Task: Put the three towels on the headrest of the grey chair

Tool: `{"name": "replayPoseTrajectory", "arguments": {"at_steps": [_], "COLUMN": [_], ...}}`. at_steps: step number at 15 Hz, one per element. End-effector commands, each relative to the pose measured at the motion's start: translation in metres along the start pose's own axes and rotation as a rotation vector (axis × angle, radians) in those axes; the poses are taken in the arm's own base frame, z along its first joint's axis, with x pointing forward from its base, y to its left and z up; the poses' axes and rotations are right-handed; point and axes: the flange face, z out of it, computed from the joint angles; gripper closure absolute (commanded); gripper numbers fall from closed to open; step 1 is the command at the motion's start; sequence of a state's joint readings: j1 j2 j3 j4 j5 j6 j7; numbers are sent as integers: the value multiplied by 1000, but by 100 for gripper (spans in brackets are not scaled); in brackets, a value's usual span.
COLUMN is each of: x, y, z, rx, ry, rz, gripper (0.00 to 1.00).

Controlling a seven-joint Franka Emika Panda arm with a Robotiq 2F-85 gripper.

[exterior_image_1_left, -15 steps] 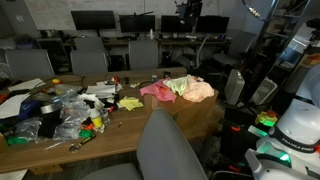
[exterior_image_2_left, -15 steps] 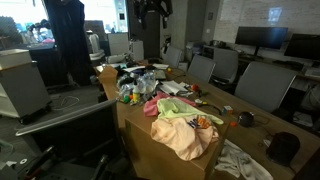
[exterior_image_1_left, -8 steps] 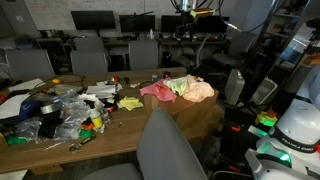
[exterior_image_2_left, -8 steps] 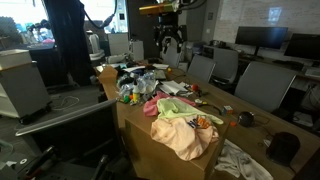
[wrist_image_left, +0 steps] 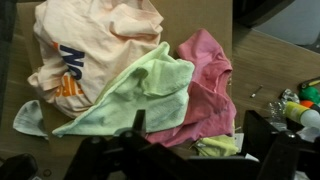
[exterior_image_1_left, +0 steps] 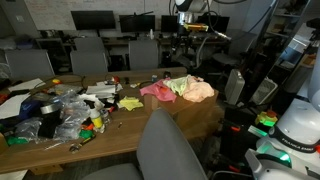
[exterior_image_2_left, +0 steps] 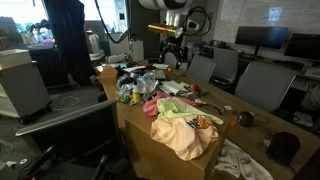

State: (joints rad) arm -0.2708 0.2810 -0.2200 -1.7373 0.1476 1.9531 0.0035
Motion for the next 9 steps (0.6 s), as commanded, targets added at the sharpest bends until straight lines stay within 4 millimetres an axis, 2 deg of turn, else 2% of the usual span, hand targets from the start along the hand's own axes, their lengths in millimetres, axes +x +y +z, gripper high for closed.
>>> {"name": "replayPoseTrajectory", "arguments": {"at_steps": [1, 4, 9], "x": [20, 27, 36], "y": [-16, -32, -59], "z": [1, 18, 68], "rx": [72, 71, 12], "ry": [20, -6, -73], "rz": [2, -11, -25], "gripper": [0, 0, 0]}}
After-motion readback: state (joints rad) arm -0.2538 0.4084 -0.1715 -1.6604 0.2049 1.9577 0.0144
